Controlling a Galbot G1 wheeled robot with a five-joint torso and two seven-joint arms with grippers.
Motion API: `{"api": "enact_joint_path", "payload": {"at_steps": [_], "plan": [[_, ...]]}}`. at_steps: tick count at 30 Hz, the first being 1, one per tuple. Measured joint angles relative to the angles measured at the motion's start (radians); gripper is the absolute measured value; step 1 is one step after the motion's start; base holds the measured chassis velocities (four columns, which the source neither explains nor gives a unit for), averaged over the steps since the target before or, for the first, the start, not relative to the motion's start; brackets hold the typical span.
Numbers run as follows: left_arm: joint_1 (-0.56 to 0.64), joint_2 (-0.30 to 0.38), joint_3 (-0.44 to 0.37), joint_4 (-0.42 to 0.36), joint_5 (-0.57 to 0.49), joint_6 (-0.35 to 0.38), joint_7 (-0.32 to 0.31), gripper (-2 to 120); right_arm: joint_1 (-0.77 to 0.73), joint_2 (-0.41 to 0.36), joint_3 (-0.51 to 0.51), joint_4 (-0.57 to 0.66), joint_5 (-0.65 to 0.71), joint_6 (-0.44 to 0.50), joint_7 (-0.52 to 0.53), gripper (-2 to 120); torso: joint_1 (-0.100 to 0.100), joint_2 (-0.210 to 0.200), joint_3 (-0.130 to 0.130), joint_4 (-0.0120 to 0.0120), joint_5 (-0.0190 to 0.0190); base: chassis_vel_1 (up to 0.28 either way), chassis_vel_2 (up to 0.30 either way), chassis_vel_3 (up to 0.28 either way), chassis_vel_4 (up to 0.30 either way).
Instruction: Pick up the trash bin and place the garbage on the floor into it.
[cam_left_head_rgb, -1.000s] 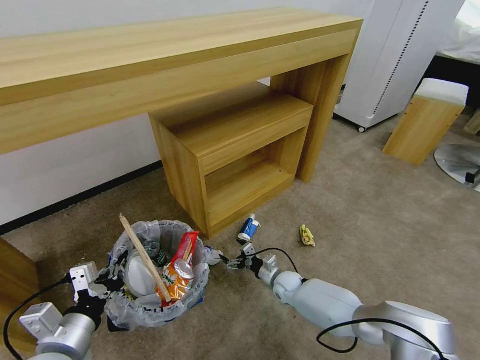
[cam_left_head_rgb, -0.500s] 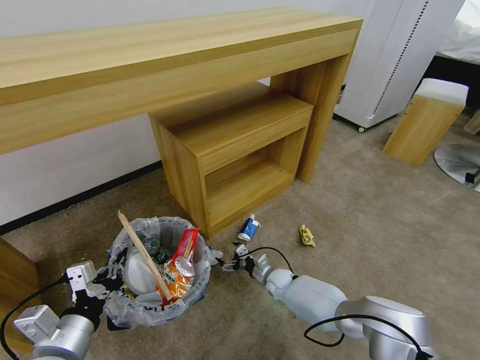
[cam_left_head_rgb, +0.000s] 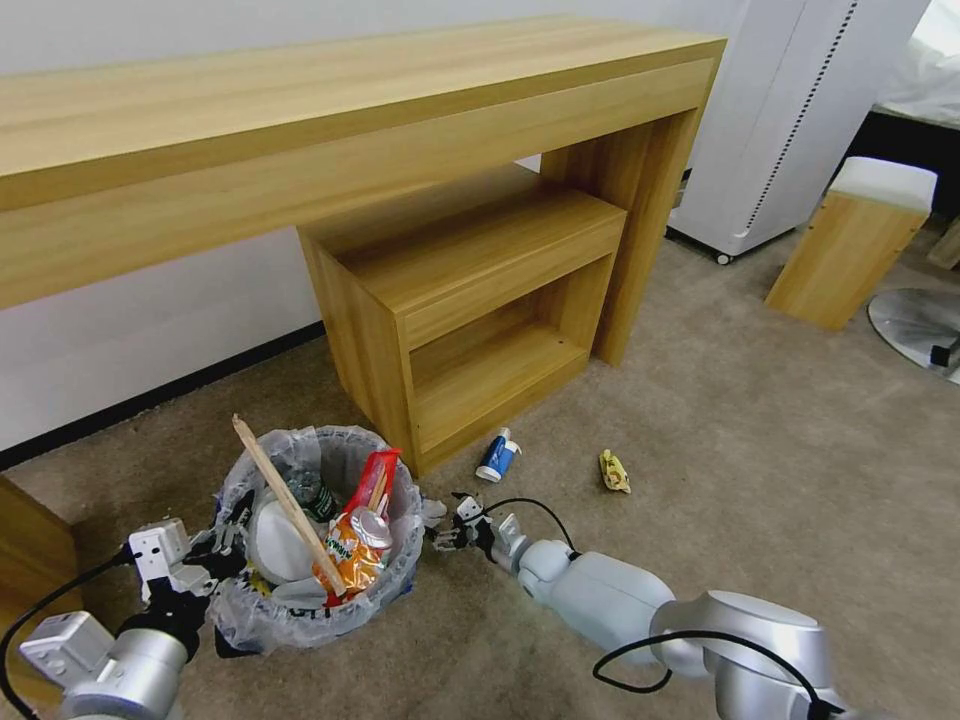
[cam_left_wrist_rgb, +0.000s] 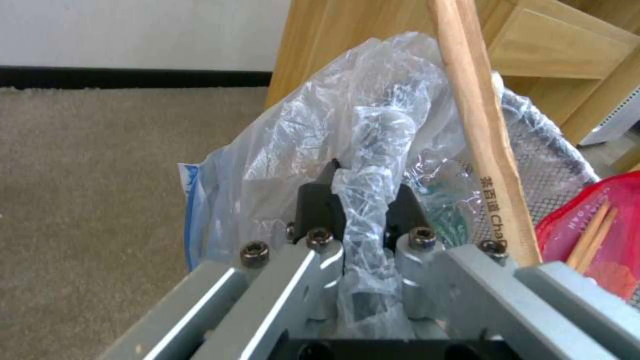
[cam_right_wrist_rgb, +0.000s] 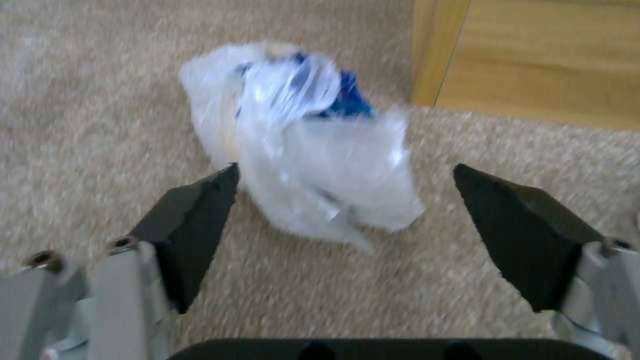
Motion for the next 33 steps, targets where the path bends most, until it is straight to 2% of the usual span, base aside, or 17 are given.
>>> {"api": "enact_joint_path", "payload": {"at_steps": [3,6,7,10,11,14,15,18,19,22,24,33], "plan": [[0.005,-0.002,0.000,-0.004,0.001,-0.003,0.003,3,-0.003,0.006,0.001,-0.010,-0.009,-0.002,0.000,78,0.000,0.000,0.000,-0.0001,0.0000,0.000,0.000,0.000,0.000],[0.010,-0.003,-0.002,-0.007,0.003,-0.006,0.005,3,-0.006,0.008,0.004,-0.012,-0.017,-0.002,-0.001,61,0.000,0.000,0.000,0.0000,0.0000,0.000,0.000,0.000,0.000],[0.010,-0.003,-0.002,-0.007,0.003,-0.006,0.005,3,-0.006,0.008,0.004,-0.012,-0.017,-0.002,-0.001,61,0.000,0.000,0.000,0.0000,0.0000,0.000,0.000,0.000,0.000],[0.009,-0.004,-0.002,-0.004,0.008,-0.011,0.011,3,-0.006,0.005,0.007,-0.013,-0.023,-0.002,-0.001,47,0.000,0.000,0.000,-0.0001,0.0000,0.000,0.000,0.000,0.000],[0.009,-0.004,-0.002,-0.004,0.008,-0.011,0.011,3,-0.006,0.005,0.007,-0.013,-0.023,-0.002,-0.001,47,0.000,0.000,0.000,-0.0001,0.0000,0.000,0.000,0.000,0.000],[0.004,-0.009,0.003,0.004,0.014,-0.014,0.015,3,-0.007,0.000,0.010,-0.013,-0.031,0.001,-0.001,32,0.000,0.000,0.000,-0.0001,0.0000,0.000,0.000,0.000,0.000],[0.004,-0.009,0.003,0.004,0.014,-0.014,0.015,3,-0.007,0.000,0.010,-0.013,-0.031,0.001,-0.001,32,0.000,0.000,0.000,-0.0001,0.0000,0.000,0.000,0.000,0.000],[0.002,-0.013,0.006,0.009,0.017,-0.015,0.016,3,-0.010,-0.003,0.012,-0.011,-0.040,0.007,-0.002,19,0.000,0.000,0.000,-0.0001,0.0000,0.000,0.000,0.000,0.000],[0.002,-0.013,0.006,0.009,0.017,-0.015,0.016,3,-0.010,-0.003,0.012,-0.011,-0.040,0.007,-0.002,19,0.000,0.000,0.000,-0.0001,0.0000,0.000,0.000,0.000,0.000],[0.002,-0.013,0.006,0.014,0.019,-0.018,0.016,3,-0.012,-0.005,0.013,-0.008,-0.045,0.012,-0.003,4,0.000,0.000,0.000,-0.0001,0.0000,0.000,0.000,0.000,0.000],[0.001,-0.014,0.005,0.015,0.020,-0.019,0.016,3,-0.012,-0.005,0.013,-0.008,-0.045,0.015,-0.007,0,0.000,0.000,0.000,0.0000,0.0000,0.000,0.000,0.000,0.000],[-0.005,-0.011,-0.002,0.037,0.020,-0.024,0.015,3,-0.014,-0.037,0.020,0.047,-0.027,0.039,-0.037,0,0.000,0.000,0.000,0.0001,0.0001,0.000,0.000,0.000,0.000]]}}
